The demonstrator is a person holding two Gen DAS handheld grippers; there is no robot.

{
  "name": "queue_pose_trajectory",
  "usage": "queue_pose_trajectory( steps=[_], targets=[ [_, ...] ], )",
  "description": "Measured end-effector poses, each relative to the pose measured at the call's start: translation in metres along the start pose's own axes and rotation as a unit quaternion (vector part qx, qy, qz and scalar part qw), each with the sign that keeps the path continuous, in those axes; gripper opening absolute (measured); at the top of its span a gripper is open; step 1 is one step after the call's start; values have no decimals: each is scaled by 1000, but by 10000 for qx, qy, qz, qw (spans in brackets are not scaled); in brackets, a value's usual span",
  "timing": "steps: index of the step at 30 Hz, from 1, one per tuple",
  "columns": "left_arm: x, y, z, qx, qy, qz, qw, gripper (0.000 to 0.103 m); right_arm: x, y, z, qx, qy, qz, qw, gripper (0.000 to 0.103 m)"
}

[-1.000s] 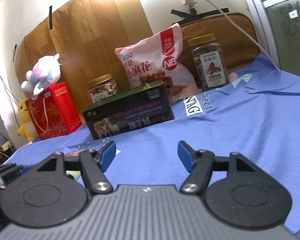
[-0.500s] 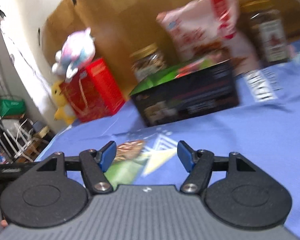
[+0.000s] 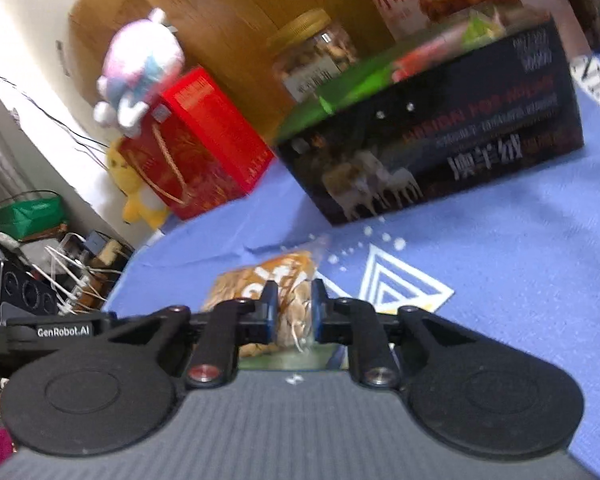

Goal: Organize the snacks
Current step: 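Move the left tool toward the clear peanut bag, then grasp the clear peanut bag with the left tool, then carry the peanut bag with the left tool into the black tin and release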

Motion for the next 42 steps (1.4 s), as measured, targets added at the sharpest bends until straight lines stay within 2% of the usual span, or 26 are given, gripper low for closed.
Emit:
queue_pose_trajectory(
  steps=[2, 5, 9, 12, 15, 17, 20, 22, 26, 28, 29, 30, 32, 36, 42],
  targets=[
    [-23, -3, -10, -187, -85, 392, 9990, 30, 5, 3, -21, -291, 120, -203, 9993, 19],
    [-61, -15, -7, -191, -188, 894, 9956, 30, 6, 2, -57, -709, 1, -550, 9960, 19],
    [-97, -43, 26, 289, -415, 1221, 9912, 30, -18, -8, -102, -892, -517, -693, 9923, 19],
    [-117, -69, 59, 743, -460, 1462, 9854, 31, -40, -23, -130, -805, -1025, -646, 9894, 19],
    [-129, -89, 80, 1028, -418, 1620, 9805, 32, -60, -37, -144, -711, -1314, -496, 9875, 19],
    [-137, -96, 81, 944, -322, 1868, 9773, 33, -66, -45, -149, -663, -1287, -383, 9887, 23],
    [-140, -98, 81, 943, -268, 1968, 9755, 39, -70, -50, -153, -615, -1130, -365, 9910, 39],
    [-141, -99, 82, 934, -268, 2000, 9750, 38, -64, -52, -152, -599, -1095, -542, 9907, 41],
    [-137, -100, 79, 885, -330, 2030, 9746, 35, -50, -58, -149, -491, -1310, -1198, 9829, 45],
    [-139, -101, 79, 877, -311, 2123, 9728, 33, -44, -64, -147, -495, -1385, -1514, 9775, 38],
    [-140, -102, 79, 861, -275, 2201, 9713, 32, -42, -66, -146, -489, -1422, -1613, 9754, 28],
    [-142, -102, 78, 845, -256, 2258, 9702, 31, -41, -65, -145, -513, -1456, -1627, 9745, 23],
    [-145, -100, 73, 784, -301, 2295, 9697, 31, -42, -60, -145, -593, -1442, -1541, 9757, 19],
    [-153, -84, 58, 466, -354, 2373, 9697, 31, -36, -40, -148, -847, -1236, -1437, 9782, 17],
    [-161, -30, 46, -119, -300, 2447, 9691, 31, -11, 10, -129, -1251, -1016, -1954, 9674, 16]
  ],
)
Point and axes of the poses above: each gripper's, at about its wrist camera, not at the fingertips, and z roughly the way its jaws point, x to its left, y to its top, the point moved 3 cm from there along z, roughly the way its jaws point, and after that the axes turned 5 degrees about -x, right-handed, at the moved point
